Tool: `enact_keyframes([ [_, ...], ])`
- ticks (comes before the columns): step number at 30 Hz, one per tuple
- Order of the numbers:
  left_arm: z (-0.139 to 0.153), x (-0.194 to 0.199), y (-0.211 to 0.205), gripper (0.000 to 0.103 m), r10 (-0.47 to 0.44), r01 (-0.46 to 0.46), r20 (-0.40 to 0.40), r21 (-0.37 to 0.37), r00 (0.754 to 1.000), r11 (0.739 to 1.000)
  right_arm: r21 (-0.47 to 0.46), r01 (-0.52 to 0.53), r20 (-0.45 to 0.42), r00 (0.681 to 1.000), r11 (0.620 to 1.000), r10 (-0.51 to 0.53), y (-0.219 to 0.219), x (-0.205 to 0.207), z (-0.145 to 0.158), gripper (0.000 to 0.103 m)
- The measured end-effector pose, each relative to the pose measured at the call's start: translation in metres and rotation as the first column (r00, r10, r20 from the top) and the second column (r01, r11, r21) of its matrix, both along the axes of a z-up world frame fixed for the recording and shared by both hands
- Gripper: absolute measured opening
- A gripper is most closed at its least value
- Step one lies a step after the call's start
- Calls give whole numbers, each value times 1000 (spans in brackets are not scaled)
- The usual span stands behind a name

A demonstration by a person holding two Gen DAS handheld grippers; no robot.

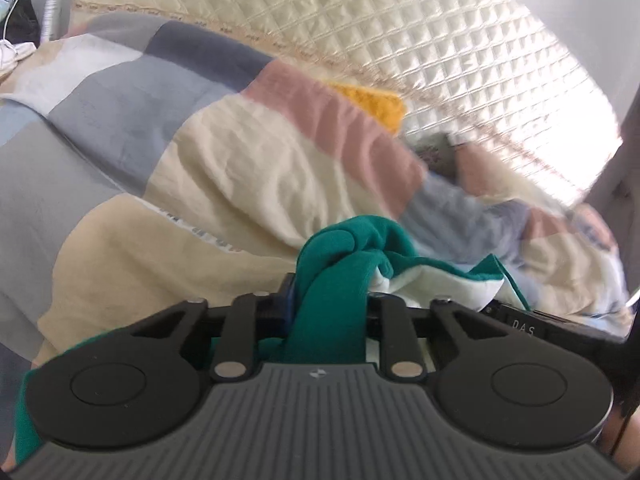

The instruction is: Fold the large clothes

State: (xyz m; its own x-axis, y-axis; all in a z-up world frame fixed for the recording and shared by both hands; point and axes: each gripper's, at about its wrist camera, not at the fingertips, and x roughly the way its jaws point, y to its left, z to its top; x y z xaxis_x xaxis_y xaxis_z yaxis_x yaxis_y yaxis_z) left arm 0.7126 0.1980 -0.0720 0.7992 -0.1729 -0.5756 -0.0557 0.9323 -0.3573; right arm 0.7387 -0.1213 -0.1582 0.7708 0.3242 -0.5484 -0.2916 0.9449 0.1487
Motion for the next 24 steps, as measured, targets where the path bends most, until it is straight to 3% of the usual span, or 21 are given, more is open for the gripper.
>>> enact_keyframes([
  [3, 20, -18, 1, 20, -16, 17, 42, -26, 999, 1000, 23, 8, 112, 994, 1000, -10, -10, -28, 22, 10],
  [6, 41, -46, -1, 18, -20, 25, 109, -39, 994, 999, 110, 4, 195, 981, 994, -26, -33, -62, 46, 9],
  [10, 66, -100, -12, 16, -7, 19, 189, -62, 982, 998, 164, -9, 308, 950, 986, -42, -63, -115, 74, 9],
  [14, 92, -175, -35, 16, 0, 9, 261, -33, 965, 999, 171, -29, 378, 925, 985, -38, -85, -179, 90, 9],
  [18, 112, -266, -56, 16, 18, 3, 309, -66, 951, 998, 138, -41, 454, 891, 990, -27, -103, -256, 96, 9],
  [24, 99, -397, -77, 16, 24, -4, 304, -67, 952, 998, 98, -66, 483, 875, 993, 10, -123, -366, 82, 9],
])
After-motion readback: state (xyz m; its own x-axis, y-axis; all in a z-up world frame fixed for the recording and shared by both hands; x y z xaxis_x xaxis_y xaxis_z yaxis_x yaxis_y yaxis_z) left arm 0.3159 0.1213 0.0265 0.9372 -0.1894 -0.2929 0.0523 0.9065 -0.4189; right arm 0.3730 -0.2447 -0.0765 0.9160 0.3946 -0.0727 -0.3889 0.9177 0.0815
